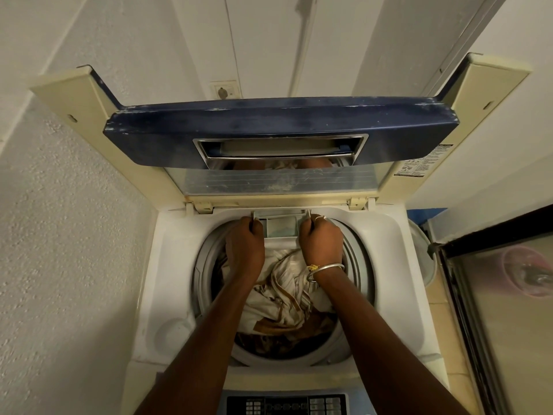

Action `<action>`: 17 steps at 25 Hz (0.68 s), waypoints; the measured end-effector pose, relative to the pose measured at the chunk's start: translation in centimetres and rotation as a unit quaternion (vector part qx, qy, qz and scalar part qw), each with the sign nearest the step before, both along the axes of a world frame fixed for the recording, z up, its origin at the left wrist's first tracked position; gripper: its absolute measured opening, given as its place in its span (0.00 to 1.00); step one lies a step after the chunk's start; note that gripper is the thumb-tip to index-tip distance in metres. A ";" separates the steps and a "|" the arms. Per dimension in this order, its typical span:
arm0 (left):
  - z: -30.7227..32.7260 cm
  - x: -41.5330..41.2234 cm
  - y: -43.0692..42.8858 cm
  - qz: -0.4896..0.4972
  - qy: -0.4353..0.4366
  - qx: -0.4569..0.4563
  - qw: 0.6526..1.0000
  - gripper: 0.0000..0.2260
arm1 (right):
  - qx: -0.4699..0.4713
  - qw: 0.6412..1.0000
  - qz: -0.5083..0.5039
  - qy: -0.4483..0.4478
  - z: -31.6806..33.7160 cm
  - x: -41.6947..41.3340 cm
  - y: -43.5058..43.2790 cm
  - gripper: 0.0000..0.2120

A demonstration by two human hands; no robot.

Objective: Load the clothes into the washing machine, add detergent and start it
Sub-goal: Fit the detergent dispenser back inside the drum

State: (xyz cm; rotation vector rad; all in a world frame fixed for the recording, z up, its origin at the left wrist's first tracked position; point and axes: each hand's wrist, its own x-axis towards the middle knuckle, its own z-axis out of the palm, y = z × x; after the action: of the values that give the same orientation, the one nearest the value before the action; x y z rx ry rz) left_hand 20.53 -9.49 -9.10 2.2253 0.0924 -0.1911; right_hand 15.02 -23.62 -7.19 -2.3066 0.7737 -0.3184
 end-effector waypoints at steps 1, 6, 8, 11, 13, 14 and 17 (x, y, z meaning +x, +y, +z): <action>0.1 0.0 0.0 -0.002 0.000 0.001 1.000 0.12 | 0.009 1.000 -0.010 0.001 0.0 0.0 0.0 0.11; 0.5 0.6 -0.1 -0.002 0.010 0.012 1.000 0.12 | 0.014 1.000 -0.015 0.002 0.7 0.4 -0.2 0.08; 0.4 0.7 -0.1 -0.002 0.011 0.018 1.000 0.12 | 0.009 1.000 -0.017 0.006 0.7 0.5 -0.2 0.08; 0.3 0.5 -0.1 -0.002 -0.001 0.019 1.000 0.12 | -0.002 1.000 -0.015 -0.001 0.6 0.4 0.0 0.08; 0.5 0.1 -0.2 0.000 -0.011 0.015 1.000 0.11 | 0.000 1.000 -0.008 -0.009 0.4 0.2 0.0 0.08; 0.6 -0.2 -0.3 0.003 -0.017 0.014 1.000 0.11 | 0.004 1.000 -0.006 -0.014 0.3 0.1 -0.1 0.08; 0.9 -1.2 -0.5 0.013 -0.038 0.005 0.999 0.09 | 0.008 0.999 -0.001 -0.032 -0.3 -0.2 -0.2 0.08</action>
State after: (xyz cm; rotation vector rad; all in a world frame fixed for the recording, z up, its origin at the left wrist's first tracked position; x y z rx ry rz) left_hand 19.36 -9.94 -8.20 2.2378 0.0822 -0.0927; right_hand 14.81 -23.83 -7.52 -2.2698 0.7442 -0.3836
